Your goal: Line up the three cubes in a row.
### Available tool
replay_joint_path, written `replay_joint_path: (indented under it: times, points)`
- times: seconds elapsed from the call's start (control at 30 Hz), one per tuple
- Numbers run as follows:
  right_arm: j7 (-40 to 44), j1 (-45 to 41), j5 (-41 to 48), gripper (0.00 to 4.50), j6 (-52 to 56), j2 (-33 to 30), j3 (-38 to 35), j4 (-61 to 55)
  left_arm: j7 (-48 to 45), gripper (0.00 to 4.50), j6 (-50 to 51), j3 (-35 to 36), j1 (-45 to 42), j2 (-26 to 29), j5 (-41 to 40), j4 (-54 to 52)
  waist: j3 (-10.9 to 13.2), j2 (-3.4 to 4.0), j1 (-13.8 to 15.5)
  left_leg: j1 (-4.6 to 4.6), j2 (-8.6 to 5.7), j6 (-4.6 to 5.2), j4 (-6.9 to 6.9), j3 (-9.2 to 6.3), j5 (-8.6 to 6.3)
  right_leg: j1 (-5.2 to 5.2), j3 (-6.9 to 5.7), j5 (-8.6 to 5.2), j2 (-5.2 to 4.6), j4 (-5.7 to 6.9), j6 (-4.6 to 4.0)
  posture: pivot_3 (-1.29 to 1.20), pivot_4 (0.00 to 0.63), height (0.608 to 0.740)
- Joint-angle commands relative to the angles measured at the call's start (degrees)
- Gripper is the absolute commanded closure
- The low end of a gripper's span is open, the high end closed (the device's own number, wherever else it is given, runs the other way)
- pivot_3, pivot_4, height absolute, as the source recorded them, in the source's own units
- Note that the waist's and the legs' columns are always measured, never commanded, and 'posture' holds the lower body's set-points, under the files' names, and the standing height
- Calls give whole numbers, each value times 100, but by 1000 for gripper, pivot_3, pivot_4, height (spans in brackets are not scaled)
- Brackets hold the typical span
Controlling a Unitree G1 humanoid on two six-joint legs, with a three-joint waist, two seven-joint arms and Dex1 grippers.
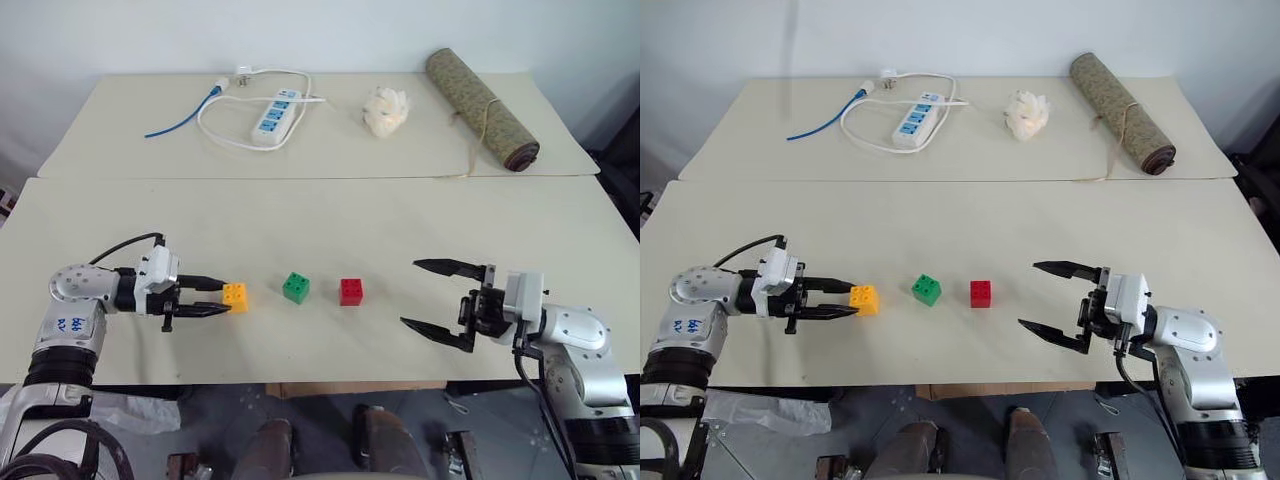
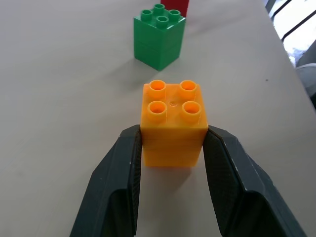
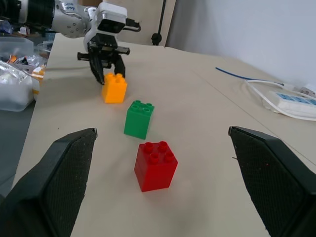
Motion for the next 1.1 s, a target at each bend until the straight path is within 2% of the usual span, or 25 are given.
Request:
replay_joint_path:
  times: [0.03,0.3,0.43,0.53,0.6,0.7,0.77,0.93,1.1]
  points:
    - [-41,57,136,0,53,-94,-163,-291,-352,3049,-391,-56,-231,-83,94,281,0,0,0,0,0,0,0,0,0,0,0,0,0,1,0,0,150,740]
    - [176,352,224,0,173,-303,-252,-347,-574,3049,-680,-283,-528,-195,188,667,0,0,5,0,1,2,1,1,0,0,3,0,28,3,0,0,150,740]
    - [302,399,264,0,158,-384,-327,-265,-634,3049,-401,-414,-517,-115,81,524,0,0,4,2,2,2,4,1,0,2,4,0,29,7,0,0,150,740]
    - [390,299,224,0,103,-384,-333,-39,-596,2003,161,-418,-419,9,-71,194,0,0,3,3,3,2,4,1,0,2,6,0,29,7,0,0,150,740]
    - [415,217,167,0,83,-342,-297,67,-531,1406,131,-323,-299,64,-97,21,0,0,-1,3,5,2,4,1,-1,1,7,0,31,7,0,0,150,740]
    - [544,99,172,0,56,-347,-305,292,-75,464,235,93,24,166,-335,-352,0,0,-19,3,11,1,4,1,-1,0,15,0,24,6,0,0,150,740]
    - [666,33,217,0,83,-390,-315,391,124,42,358,394,280,295,-455,-547,0,0,-26,2,17,-2,4,1,-2,-1,17,0,17,3,-1,0,150,740]
    - [1203,-386,273,0,186,-587,-229,674,795,42,603,1393,1390,620,-650,-1170,3,6,-52,6,25,-6,-1,1,-4,-1,31,-1,11,-2,-3,0,150,740]
    - [1379,-1341,325,0,310,-537,-164,1098,1999,42,980,2450,2471,456,-788,-2188,6,10,-26,6,23,-6,-1,-3,-5,3,51,-1,0,-29,-5,0,150,740]
